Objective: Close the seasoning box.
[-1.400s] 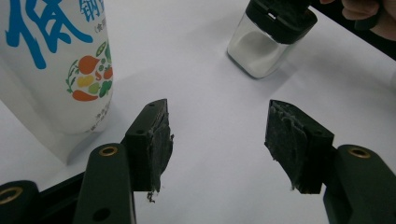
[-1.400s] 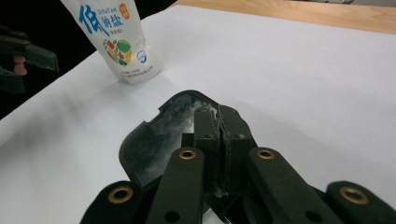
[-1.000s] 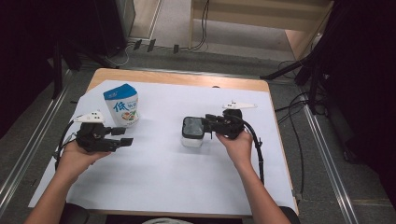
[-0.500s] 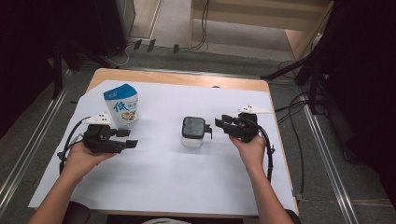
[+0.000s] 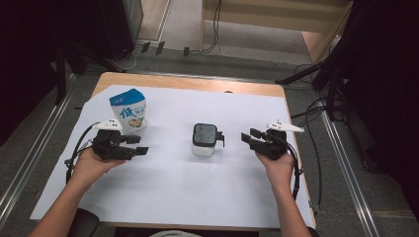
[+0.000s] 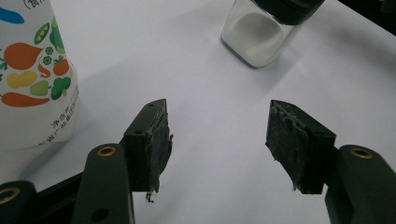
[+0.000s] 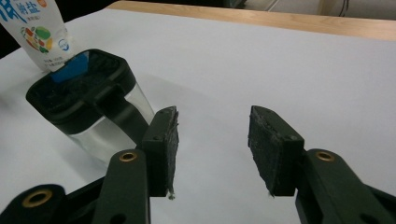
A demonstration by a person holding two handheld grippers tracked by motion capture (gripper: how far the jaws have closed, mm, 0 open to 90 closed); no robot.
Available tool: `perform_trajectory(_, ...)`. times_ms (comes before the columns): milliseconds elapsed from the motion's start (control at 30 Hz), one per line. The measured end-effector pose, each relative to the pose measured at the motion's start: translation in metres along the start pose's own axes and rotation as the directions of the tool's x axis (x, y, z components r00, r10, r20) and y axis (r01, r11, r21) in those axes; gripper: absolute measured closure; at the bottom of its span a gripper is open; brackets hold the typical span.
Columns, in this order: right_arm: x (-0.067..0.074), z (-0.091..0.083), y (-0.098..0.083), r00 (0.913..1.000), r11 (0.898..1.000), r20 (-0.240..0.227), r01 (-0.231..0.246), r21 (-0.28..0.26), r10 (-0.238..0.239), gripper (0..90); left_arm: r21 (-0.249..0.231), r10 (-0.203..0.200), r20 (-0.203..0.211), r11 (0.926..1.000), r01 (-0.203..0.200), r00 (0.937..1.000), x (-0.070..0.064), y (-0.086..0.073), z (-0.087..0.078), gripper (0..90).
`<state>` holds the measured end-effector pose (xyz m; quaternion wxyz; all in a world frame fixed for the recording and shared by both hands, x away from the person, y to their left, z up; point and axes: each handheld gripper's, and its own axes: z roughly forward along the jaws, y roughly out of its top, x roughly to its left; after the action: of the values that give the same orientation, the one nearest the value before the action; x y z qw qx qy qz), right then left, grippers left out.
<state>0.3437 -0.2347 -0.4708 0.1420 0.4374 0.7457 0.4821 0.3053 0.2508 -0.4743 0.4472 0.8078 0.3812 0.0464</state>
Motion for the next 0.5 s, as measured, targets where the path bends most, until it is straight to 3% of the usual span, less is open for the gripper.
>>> perform_trajectory(500, -0.012, -0.019, -0.024, 0.9986, 1.000, 0.051, -0.018, 0.015, 0.017, 48.9, 0.037, 0.001, -0.007, 0.9993, 0.000, 1.0000, 0.006, -0.003, 0.010, 40.8)
